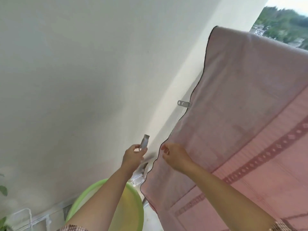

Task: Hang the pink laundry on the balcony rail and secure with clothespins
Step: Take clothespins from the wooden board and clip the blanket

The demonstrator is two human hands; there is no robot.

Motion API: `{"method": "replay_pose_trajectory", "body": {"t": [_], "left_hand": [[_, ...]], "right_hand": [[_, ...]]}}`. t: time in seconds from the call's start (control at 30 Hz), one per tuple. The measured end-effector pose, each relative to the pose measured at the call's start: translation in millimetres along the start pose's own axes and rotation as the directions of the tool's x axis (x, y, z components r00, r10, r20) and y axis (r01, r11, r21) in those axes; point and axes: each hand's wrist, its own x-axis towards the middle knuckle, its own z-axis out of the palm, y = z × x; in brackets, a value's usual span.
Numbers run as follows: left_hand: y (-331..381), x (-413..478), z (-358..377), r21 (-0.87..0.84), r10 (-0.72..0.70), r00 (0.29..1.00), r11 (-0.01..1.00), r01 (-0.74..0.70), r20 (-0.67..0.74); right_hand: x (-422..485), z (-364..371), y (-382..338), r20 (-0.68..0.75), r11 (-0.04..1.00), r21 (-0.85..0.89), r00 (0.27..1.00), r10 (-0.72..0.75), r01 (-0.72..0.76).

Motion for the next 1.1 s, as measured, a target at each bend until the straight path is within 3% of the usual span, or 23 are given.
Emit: {"method": "replay_pose_trajectory", "body": {"t": [0.1,0.2,0.3,0.4,0.53,0.67,0.8,0.97,1.1], "left_hand": [[-1.1,33.5,-1.3,-0.121,-0.094,0.994,0.988,0.100,0.055],[-6.2,52.5,12.7,-0.266,-0.200,0.970,0.936,0.230,0.137],[-8.5,63.8,32.6,-0.389,-0.246,0.940,0.863,0.323,0.236],[-13.6,75.2,51.1,-0.450,-0.249,0.926,0.818,0.359,0.285],[-27.9,87.6,69.9,-0.348,-0.233,0.907,0.867,0.357,0.350],[-50.0,90.7,77.5,-0.328,-0.228,0.888,0.869,0.371,0.400],[-71.4,84.5,77.1,-0.393,-0.303,0.852,0.786,0.476,0.426],[-85.6,80.2,77.3,-0.390,-0.357,0.816,0.743,0.543,0.455],[-85.0,81.0,79.7,-0.402,-0.345,0.818,0.741,0.538,0.460]], "right_hand": [[21.4,7.7,-7.8,0.014,0.955,-0.275,0.994,-0.112,0.112],[41.3,7.7,-13.5,0.092,0.789,-0.565,0.968,-0.232,0.242],[65.8,1.2,-20.3,0.066,0.696,-0.683,0.968,-0.242,0.221],[86.8,-9.7,-31.7,0.123,0.600,-0.777,0.981,-0.152,0.190],[110.3,-16.3,-41.9,0.142,0.456,-0.886,0.986,0.089,0.087],[124.9,-15.6,-37.4,0.194,0.418,-0.908,0.910,0.368,0.025],[131.4,-8.6,-26.6,0.302,0.487,-0.873,0.794,0.527,0.009],[137.1,-4.1,-16.9,0.343,0.592,-0.805,0.773,0.535,-0.053],[135.2,-5.9,-13.6,0.316,0.589,-0.806,0.791,0.524,-0.068]]}}
